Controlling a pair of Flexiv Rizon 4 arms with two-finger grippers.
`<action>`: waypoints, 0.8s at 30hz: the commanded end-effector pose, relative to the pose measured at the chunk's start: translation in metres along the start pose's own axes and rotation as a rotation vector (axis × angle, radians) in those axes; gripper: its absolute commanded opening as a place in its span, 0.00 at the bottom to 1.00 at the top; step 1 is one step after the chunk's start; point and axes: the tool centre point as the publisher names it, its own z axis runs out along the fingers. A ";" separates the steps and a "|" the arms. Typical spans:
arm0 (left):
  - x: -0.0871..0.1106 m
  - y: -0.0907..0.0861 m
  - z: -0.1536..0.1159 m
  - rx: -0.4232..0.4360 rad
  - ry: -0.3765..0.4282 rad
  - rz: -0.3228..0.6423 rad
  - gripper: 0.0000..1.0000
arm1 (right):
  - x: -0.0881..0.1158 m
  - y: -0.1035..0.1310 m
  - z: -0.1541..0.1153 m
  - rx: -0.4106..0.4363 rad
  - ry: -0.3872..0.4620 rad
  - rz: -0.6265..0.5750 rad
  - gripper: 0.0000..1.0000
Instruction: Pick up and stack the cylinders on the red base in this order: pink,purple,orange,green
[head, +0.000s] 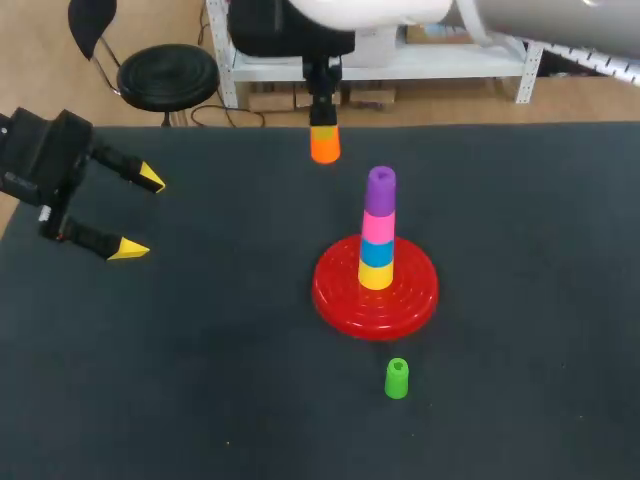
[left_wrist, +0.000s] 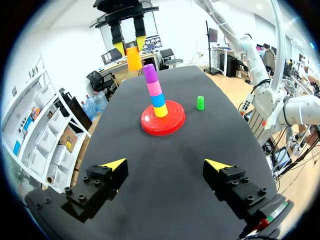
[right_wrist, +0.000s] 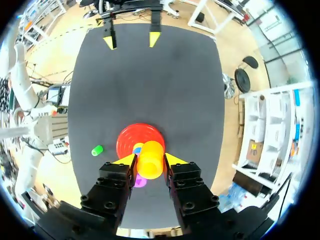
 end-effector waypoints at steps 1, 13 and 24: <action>0.001 -0.001 0.000 -0.003 -0.004 0.004 1.00 | 0.026 0.001 0.004 0.013 -0.033 0.051 0.00; 0.001 -0.001 0.000 -0.003 -0.004 0.004 1.00 | 0.064 -0.005 0.000 0.041 -0.034 0.151 0.00; 0.001 -0.001 0.000 -0.003 -0.004 0.004 1.00 | 0.075 0.016 -0.002 0.045 -0.030 0.154 0.00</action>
